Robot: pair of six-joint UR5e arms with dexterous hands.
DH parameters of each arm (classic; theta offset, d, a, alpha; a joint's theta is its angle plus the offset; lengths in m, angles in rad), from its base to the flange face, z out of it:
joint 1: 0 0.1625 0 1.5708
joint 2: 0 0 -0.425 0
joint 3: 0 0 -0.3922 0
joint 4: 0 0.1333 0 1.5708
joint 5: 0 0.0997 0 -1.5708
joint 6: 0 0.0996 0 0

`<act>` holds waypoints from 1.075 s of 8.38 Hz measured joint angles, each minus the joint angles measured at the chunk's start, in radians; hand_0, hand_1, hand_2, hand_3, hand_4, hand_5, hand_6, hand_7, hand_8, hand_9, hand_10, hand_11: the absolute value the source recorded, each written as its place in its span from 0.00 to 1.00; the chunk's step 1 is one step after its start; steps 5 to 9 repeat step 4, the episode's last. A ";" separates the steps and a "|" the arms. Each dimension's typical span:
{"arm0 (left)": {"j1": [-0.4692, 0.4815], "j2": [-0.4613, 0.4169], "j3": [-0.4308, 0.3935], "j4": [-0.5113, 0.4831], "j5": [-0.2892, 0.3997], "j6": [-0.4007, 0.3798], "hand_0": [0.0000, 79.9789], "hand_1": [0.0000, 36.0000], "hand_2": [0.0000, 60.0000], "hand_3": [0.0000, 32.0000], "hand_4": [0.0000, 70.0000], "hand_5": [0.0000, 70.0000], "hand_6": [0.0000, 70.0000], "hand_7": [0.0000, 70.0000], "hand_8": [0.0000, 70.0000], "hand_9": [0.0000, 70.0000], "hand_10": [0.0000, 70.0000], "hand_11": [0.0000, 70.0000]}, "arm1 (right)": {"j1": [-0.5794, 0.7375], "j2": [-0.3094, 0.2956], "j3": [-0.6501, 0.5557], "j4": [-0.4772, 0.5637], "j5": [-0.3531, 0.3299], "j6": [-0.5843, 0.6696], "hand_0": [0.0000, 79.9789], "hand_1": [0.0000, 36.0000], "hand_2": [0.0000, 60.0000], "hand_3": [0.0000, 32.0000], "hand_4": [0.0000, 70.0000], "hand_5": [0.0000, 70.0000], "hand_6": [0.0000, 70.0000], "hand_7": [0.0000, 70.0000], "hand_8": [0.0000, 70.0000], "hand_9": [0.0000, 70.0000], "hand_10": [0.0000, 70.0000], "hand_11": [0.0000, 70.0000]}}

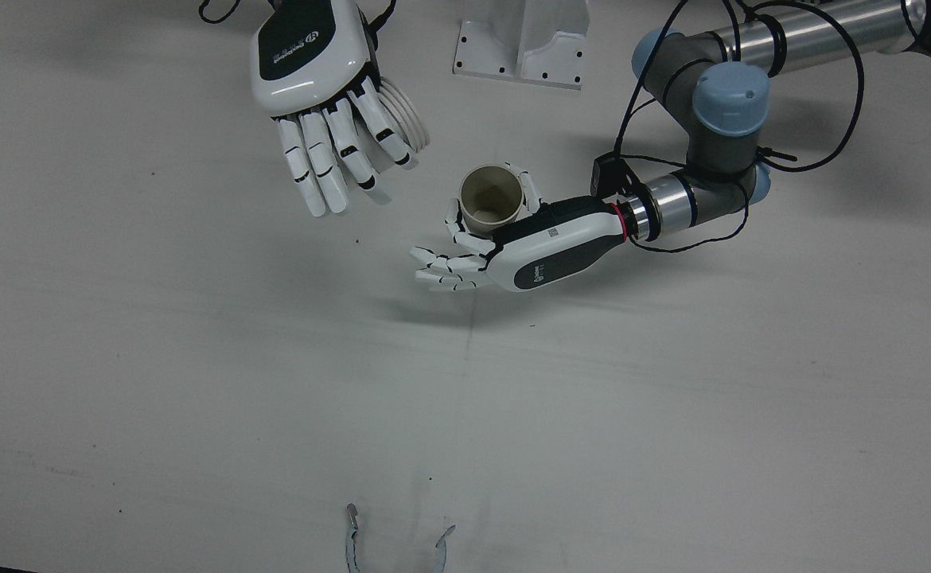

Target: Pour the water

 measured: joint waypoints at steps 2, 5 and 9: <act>-0.008 0.001 -0.002 0.000 0.000 -0.005 0.63 0.79 1.00 0.00 1.00 0.72 0.25 0.28 0.17 0.16 0.10 0.15 | 0.017 -0.010 0.018 0.011 0.035 0.012 0.99 1.00 1.00 0.00 0.52 1.00 0.32 0.49 0.13 0.21 0.15 0.28; -0.039 0.007 -0.012 0.000 0.001 -0.016 0.63 0.78 1.00 0.00 1.00 0.72 0.25 0.28 0.16 0.16 0.10 0.15 | 0.061 -0.064 0.053 0.017 0.106 0.184 0.99 1.00 1.00 0.00 0.54 1.00 0.32 0.51 0.13 0.20 0.14 0.27; -0.039 0.007 -0.012 0.000 0.001 -0.016 0.63 0.78 1.00 0.00 1.00 0.72 0.25 0.28 0.16 0.16 0.10 0.15 | 0.061 -0.064 0.053 0.017 0.106 0.184 0.99 1.00 1.00 0.00 0.54 1.00 0.32 0.51 0.13 0.20 0.14 0.27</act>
